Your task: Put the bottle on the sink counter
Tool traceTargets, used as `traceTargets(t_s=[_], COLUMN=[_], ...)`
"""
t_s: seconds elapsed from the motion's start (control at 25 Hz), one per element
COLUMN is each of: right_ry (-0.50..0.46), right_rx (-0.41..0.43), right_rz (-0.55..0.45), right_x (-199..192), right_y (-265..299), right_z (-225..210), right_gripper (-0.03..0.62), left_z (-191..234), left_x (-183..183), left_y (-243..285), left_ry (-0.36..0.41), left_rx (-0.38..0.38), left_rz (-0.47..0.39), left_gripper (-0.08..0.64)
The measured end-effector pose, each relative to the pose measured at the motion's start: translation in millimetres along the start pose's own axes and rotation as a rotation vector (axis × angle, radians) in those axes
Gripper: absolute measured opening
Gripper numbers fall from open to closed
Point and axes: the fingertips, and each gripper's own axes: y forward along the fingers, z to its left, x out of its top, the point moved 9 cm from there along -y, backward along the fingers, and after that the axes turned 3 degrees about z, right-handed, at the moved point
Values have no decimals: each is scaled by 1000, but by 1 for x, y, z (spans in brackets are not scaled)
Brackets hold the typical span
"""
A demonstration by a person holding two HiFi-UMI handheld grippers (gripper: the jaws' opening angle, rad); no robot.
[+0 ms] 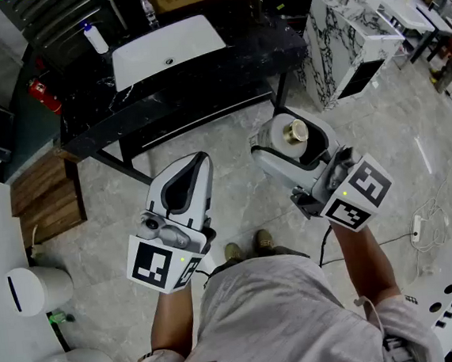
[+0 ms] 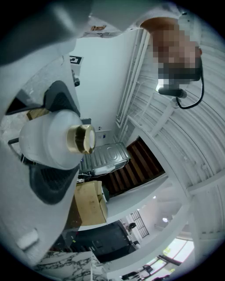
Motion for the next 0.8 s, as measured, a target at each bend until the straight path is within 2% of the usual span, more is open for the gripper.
traceTargets(t_s=[0.48,0.8], right_ry=[23,7], right_rx=[-1,-17], right_rz=[8,18], right_x=[2,7], right_y=[5,4], right_z=[-7,-32], right_gripper=[333,333], left_z=[8,12], left_x=[0,-5], left_y=[5,26], left_ry=[-6,3], left_rx=[10,18], left_rz=[5,8], left_gripper=[0,0])
